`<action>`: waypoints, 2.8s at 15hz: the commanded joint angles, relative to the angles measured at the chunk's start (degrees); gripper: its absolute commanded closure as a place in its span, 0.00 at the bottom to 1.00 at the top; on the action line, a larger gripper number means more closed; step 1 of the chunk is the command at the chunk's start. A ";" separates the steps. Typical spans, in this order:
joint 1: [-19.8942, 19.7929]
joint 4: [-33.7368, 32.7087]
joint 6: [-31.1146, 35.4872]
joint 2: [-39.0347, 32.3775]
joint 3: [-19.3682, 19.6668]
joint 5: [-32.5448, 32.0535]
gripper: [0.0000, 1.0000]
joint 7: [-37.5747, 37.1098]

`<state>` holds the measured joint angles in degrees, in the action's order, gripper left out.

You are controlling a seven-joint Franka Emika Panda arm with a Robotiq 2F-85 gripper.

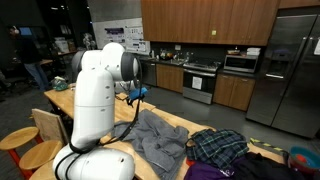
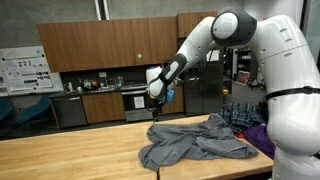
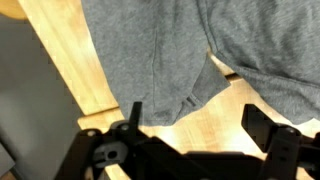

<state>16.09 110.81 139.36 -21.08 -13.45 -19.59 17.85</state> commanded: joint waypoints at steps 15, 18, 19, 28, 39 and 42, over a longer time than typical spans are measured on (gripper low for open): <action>5.90 -13.07 8.79 -16.25 2.11 -8.86 0.05 4.88; 6.94 -15.14 7.96 -18.18 3.81 -9.81 0.05 4.04; 7.52 -15.91 7.59 -18.79 4.79 -10.41 0.03 3.05; 10.55 -18.92 -4.85 -18.70 8.62 -9.26 0.00 -9.95; 6.36 -16.65 -0.97 -18.73 2.56 -3.25 0.02 -4.72; 5.22 -16.60 -1.41 -19.53 1.57 -1.17 0.05 -2.30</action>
<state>23.23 93.34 137.42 -40.54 -10.27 -22.73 12.50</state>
